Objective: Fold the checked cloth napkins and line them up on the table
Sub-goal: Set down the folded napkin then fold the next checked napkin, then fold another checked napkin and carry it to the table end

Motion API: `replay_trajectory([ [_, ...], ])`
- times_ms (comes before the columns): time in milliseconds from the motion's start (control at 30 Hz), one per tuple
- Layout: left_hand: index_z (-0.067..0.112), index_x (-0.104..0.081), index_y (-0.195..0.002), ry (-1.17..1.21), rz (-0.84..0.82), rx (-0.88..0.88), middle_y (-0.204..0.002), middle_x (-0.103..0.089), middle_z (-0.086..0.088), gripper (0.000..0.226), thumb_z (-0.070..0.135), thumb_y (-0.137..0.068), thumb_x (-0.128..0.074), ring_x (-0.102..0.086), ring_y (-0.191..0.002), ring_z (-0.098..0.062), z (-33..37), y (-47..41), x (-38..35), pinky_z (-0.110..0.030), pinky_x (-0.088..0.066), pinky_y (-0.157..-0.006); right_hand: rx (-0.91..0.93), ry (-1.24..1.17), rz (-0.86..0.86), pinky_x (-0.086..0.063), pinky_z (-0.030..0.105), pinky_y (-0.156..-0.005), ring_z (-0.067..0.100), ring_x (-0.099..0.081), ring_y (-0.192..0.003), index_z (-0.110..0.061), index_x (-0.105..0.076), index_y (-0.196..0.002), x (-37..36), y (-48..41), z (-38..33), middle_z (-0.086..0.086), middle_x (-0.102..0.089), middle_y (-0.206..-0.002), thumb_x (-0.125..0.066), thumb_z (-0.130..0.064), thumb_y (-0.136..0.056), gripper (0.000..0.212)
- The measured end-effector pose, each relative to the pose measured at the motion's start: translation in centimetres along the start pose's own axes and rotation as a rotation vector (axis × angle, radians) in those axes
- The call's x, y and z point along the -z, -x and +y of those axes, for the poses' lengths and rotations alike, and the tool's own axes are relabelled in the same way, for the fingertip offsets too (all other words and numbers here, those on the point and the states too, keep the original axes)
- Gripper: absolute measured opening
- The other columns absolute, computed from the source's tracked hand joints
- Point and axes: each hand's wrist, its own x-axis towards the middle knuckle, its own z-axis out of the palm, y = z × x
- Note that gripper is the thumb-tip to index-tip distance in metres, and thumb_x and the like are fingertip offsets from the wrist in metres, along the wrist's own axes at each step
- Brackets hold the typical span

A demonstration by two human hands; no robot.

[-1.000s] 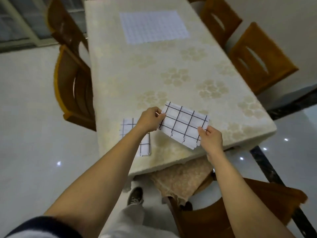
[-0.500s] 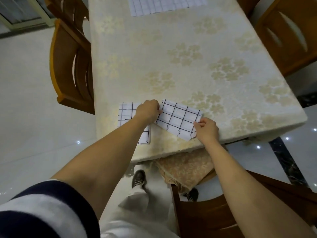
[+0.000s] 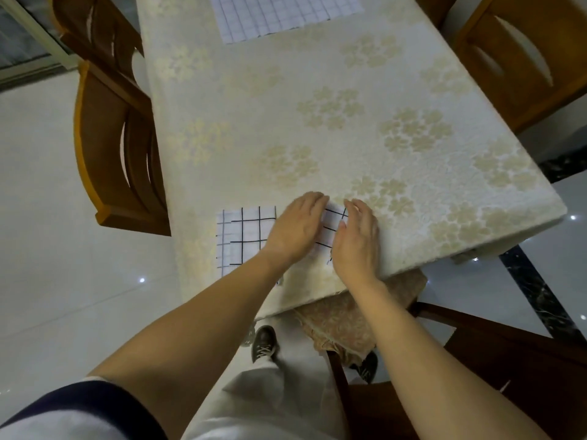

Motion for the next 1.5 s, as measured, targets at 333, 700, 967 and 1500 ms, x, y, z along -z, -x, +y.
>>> replay_trajectory([
  [333, 0.009, 0.014, -0.16, 0.003, -0.42, 0.151, -0.167, 0.022, -0.008, 0.07, 0.047, -0.109, -0.017, 0.021, -0.154, -0.032, 0.2, -0.1, -2.4, -0.042, 0.012, -0.126, -0.091, 0.476, -0.366, 0.009, 0.046, -0.125, 0.022, 0.019, -0.154, -0.016, 0.017, -0.158, -1.8, 0.7, 4.8, 0.003, 0.022, -0.166, 0.007, -0.058, -0.099, 0.073],
  [700, 0.02, -0.002, -0.163, 0.147, -0.469, 0.154, -0.168, -0.015, -0.012, 0.1, 0.049, -0.093, -0.068, -0.021, -0.152, -0.038, 2.1, -2.6, 5.4, -0.046, -0.025, -0.122, -0.319, 0.312, -0.412, 0.002, 0.042, -0.127, 0.027, 0.008, -0.156, -0.012, -0.004, -0.162, 3.1, 0.0, 0.6, 0.01, 0.008, -0.169, -0.014, -0.053, -0.106, 0.07],
  [967, 0.026, -0.064, -0.119, 0.239, 0.183, 0.2, -0.11, -0.07, 0.009, 0.023, 0.038, -0.1, -0.058, -0.065, -0.101, -0.017, -3.4, 7.3, 19.0, -0.036, -0.053, -0.08, -0.035, 0.12, -0.101, -0.049, 0.04, -0.09, 0.03, -0.061, -0.103, -0.008, -0.068, -0.116, 9.3, 2.5, -10.3, 0.01, -0.063, -0.122, -0.036, -0.024, -0.109, 0.036],
  [1500, 0.025, -0.06, -0.132, -0.015, 0.119, 0.459, -0.124, -0.066, 0.003, 0.042, 0.043, -0.094, -0.067, -0.061, -0.114, -0.023, -3.5, 29.1, 31.2, -0.039, -0.053, -0.094, 0.409, -0.079, -0.21, -0.047, 0.035, -0.096, 0.023, -0.06, -0.116, -0.017, -0.062, -0.132, 11.6, 13.4, -26.3, 0.002, -0.062, -0.132, -0.048, -0.033, -0.105, 0.034],
])
